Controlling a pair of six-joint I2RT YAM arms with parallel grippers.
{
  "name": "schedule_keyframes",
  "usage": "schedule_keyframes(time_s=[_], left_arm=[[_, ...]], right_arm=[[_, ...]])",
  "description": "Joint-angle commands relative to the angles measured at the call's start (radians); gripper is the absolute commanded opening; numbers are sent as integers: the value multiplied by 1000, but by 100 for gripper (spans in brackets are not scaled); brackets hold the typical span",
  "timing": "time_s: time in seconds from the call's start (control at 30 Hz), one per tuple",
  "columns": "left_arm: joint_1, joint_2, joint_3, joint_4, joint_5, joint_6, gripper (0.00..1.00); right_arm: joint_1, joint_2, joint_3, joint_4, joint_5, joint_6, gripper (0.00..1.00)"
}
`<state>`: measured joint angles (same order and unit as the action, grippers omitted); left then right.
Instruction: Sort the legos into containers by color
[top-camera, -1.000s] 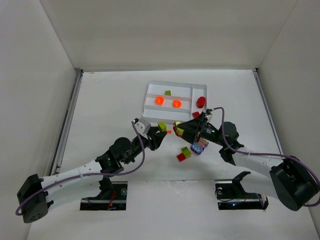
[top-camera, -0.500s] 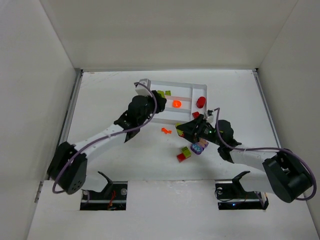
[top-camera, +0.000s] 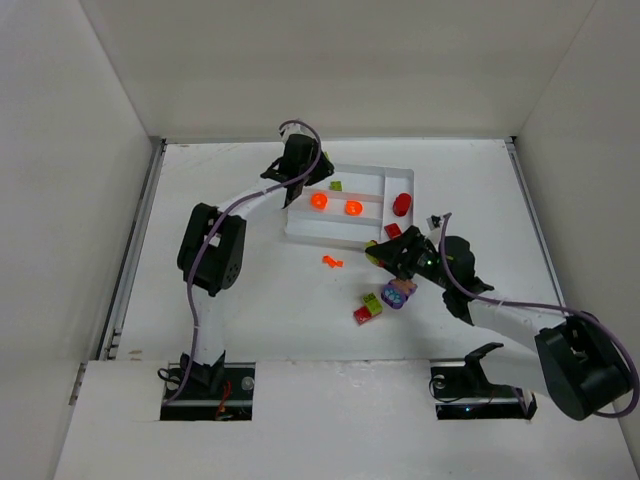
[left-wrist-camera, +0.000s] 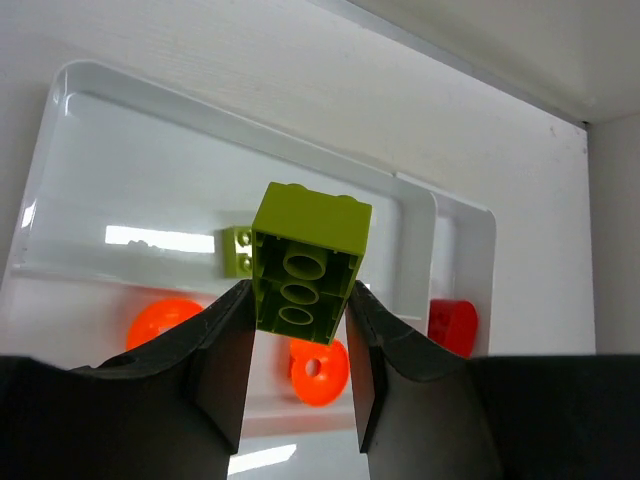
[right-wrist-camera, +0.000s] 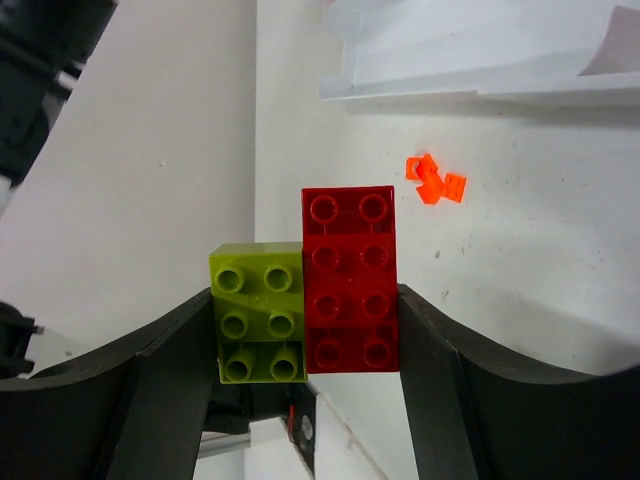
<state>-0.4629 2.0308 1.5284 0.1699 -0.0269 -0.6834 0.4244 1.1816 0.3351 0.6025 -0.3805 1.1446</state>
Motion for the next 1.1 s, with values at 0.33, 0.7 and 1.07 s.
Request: schedule_keyframes(time_s=[0.33,0.7,1.07], left_arm=[[48,177,265,-178,-15,-31,30],[50,103,182,-145,-2,-10,60],[-70,-456,-509,164,1,-13,51]], right_arm=[[17,-79,82,-106,75,-167,53],[52,-43,99,-133,137,-209,53],[133,-11,275,-352,340,-298,53]])
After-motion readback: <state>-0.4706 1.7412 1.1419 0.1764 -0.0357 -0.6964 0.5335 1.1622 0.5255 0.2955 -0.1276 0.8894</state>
